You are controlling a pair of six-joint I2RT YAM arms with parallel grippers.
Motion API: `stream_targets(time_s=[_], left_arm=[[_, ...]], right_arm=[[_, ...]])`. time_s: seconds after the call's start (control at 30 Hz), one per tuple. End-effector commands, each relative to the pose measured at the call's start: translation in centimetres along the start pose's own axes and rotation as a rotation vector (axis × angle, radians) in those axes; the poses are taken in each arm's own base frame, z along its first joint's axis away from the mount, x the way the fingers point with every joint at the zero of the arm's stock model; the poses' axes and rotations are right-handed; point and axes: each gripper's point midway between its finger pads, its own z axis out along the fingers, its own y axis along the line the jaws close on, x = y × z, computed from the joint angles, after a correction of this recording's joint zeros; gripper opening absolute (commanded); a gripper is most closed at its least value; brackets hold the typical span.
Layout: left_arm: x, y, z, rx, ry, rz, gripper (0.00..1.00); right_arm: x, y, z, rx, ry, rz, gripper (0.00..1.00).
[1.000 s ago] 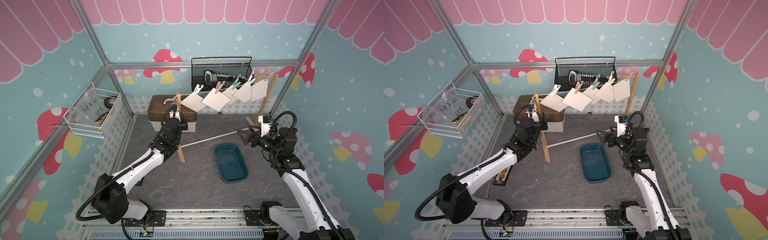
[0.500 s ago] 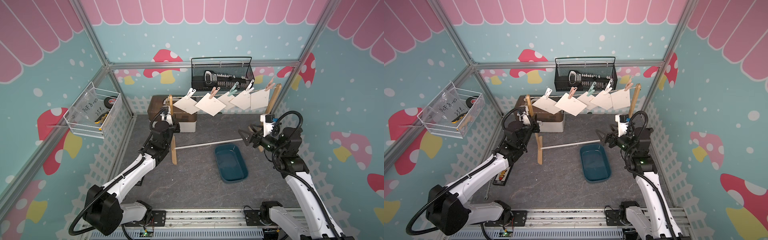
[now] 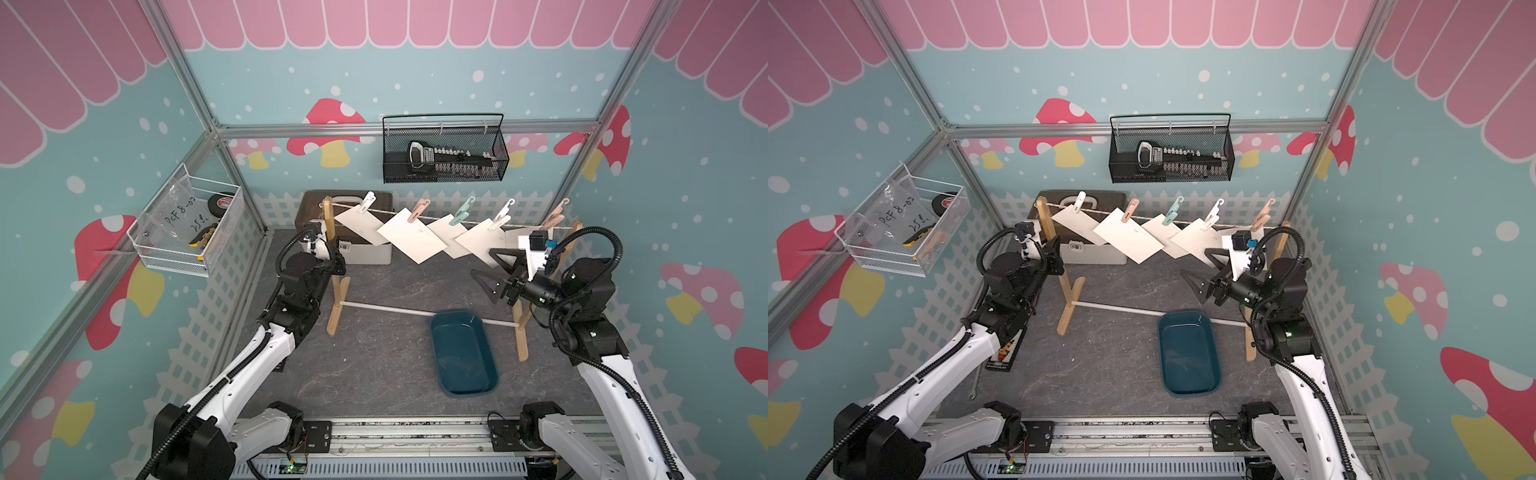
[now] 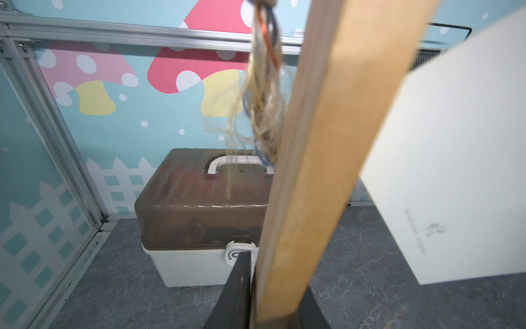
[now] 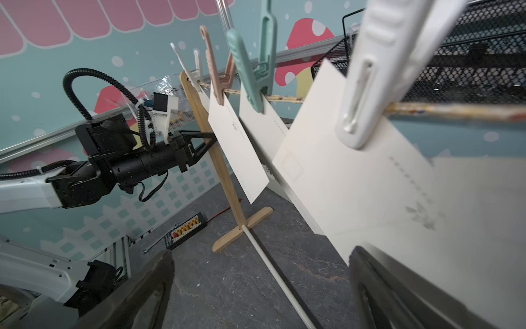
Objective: Remove the postcards from the strings
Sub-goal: Adjust the clothesline at the center of the board.
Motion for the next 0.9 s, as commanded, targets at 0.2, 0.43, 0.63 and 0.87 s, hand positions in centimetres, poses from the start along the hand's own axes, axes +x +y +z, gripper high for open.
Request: stream_targets(time_s=[0.2,0.43,0.63,0.87], left_arm=[[0.5,2.8,-3.0,-0.119,-0.023,-0.119,0.20],[1.2,4.1,-4.5,-0.200,-0.009,-0.143,0.17],[1.1,4.3,-5.4,-0.202,-0.023,-0.144,0.17],[0.1,3.4,-5.6,-0.153,-0.033,-0.148,0.20]], right_arm=[[0.3,2.3,0.5,-0.075,0.019,-0.034,0.95],[1.3,3.2,2.0,-0.106,0.056,-0.043,0.95],[1.5,3.7,2.8,-0.132,0.071,-0.041,0.95],[0.3,5.1,2.8,-0.173,0.055,-0.047,0.95]])
